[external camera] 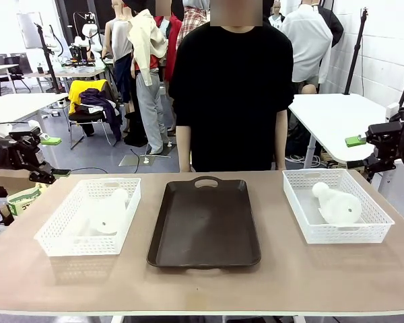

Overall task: Prepare the laboratory tools.
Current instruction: Pick up the Big flask that the person points to.

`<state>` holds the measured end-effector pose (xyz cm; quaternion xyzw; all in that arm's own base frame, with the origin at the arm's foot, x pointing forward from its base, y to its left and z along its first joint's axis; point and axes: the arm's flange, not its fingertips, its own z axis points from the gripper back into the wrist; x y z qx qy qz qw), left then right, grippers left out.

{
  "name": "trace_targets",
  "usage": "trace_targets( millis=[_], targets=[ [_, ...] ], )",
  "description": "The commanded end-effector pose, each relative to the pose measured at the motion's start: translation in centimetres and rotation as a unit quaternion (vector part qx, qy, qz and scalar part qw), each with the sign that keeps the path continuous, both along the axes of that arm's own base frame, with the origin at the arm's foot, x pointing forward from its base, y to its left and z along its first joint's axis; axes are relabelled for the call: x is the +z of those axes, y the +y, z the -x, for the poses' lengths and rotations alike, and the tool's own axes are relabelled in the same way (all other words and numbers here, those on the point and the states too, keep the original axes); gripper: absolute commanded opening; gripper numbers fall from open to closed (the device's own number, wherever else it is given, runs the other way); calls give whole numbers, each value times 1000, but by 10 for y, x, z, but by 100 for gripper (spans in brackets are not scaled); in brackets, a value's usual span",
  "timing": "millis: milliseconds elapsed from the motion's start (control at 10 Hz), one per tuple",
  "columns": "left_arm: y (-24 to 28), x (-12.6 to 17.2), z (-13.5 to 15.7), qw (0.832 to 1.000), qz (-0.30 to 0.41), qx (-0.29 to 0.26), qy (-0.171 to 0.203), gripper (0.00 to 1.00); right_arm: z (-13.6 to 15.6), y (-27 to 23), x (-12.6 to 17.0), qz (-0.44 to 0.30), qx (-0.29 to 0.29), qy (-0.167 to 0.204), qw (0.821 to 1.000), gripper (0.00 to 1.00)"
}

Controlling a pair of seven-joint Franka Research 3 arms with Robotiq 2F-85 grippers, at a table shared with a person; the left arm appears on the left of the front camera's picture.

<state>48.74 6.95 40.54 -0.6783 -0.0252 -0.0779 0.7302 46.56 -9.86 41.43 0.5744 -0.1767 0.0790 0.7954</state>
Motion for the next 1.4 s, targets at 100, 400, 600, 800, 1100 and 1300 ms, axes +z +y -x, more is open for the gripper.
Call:
trace_targets(
  millis=[100,400,600,800,1100,1300],
  targets=[
    [0,-5,3,1000,-16,-11,5,100,0,1,3,-15,-3,-8,1000,100],
    [0,-5,3,1000,-16,-11,5,100,0,1,3,-15,-3,-8,1000,100],
    [0,-5,3,1000,-16,-11,5,100,0,1,3,-15,-3,-8,1000,100],
    [0,-5,3,1000,-16,-11,5,100,0,1,3,-15,-3,-8,1000,100],
    [0,-5,3,1000,-16,-11,5,100,0,1,3,-15,-3,-8,1000,100],
    [0,-5,3,1000,-16,-11,5,100,0,1,3,-15,-3,-8,1000,100]
  ],
)
